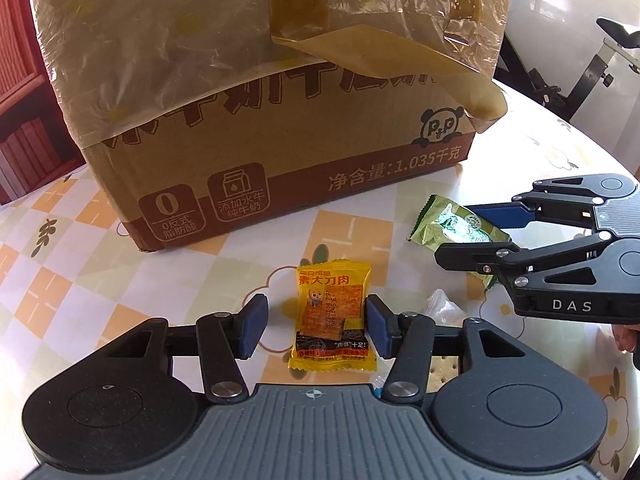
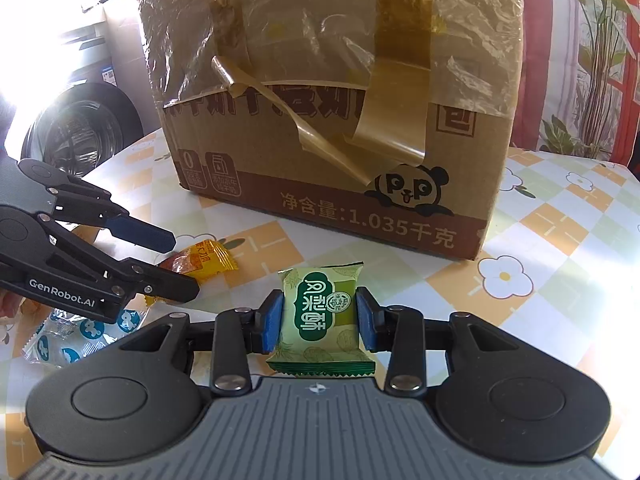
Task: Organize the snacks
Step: 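Grasp the yellow jerky packet with the left tool while the right tool holds the green packet, then carry the yellow packet with the left tool while the right tool carries the green packet over the box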
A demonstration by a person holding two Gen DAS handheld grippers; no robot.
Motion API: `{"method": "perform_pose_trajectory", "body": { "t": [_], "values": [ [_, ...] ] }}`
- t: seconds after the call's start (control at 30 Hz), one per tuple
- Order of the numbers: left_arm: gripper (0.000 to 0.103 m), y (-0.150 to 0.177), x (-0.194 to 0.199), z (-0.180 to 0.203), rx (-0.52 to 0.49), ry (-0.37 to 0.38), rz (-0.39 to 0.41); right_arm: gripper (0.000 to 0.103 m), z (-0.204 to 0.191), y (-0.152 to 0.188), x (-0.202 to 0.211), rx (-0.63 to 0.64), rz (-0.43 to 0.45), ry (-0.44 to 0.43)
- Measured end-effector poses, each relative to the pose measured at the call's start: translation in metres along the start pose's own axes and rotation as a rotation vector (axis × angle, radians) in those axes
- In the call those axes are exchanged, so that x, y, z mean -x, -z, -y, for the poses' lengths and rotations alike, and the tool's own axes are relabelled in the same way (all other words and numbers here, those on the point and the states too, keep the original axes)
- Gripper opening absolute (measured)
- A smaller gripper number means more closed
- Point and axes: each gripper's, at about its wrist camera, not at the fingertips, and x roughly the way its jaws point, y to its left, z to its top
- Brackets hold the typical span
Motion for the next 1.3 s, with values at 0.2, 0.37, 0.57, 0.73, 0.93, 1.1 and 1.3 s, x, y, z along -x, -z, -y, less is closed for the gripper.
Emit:
{"method": "perform_pose_trajectory", "body": {
  "t": [0.2, 0.37, 0.57, 0.73, 0.93, 1.1, 1.3],
  "values": [
    [0.034, -0.002, 0.0, 0.005, 0.046, -0.026, -0.003, 0.041, 0.0, 0.0, 0.0, -0.002, 0.001, 0.0],
    [0.033, 0.004, 0.016, 0.001, 0.123, -0.026, 0.033, 0.04, -0.003, -0.002, 0.0, 0.006, -0.015, 0.009],
    [0.033, 0.009, 0.067, -0.016, 0.261, -0.062, 0.149, 0.04, -0.006, -0.005, 0.018, -0.012, 0.019, -0.037],
    [0.033, 0.011, 0.113, -0.025, 0.343, -0.095, 0.241, 0.04, -0.016, -0.019, 0.041, 0.026, 0.091, -0.081],
    [0.033, -0.008, 0.166, -0.033, 0.367, -0.154, 0.364, 0.04, -0.031, -0.053, 0.07, 0.062, 0.213, -0.134],
    [0.033, -0.03, 0.196, -0.028, 0.368, -0.165, 0.46, 0.04, -0.039, -0.086, 0.09, 0.085, 0.313, -0.149],
    [0.033, -0.073, 0.208, -0.021, 0.317, -0.153, 0.53, 0.04, -0.036, -0.131, 0.111, 0.103, 0.42, -0.15]
  ]
}}
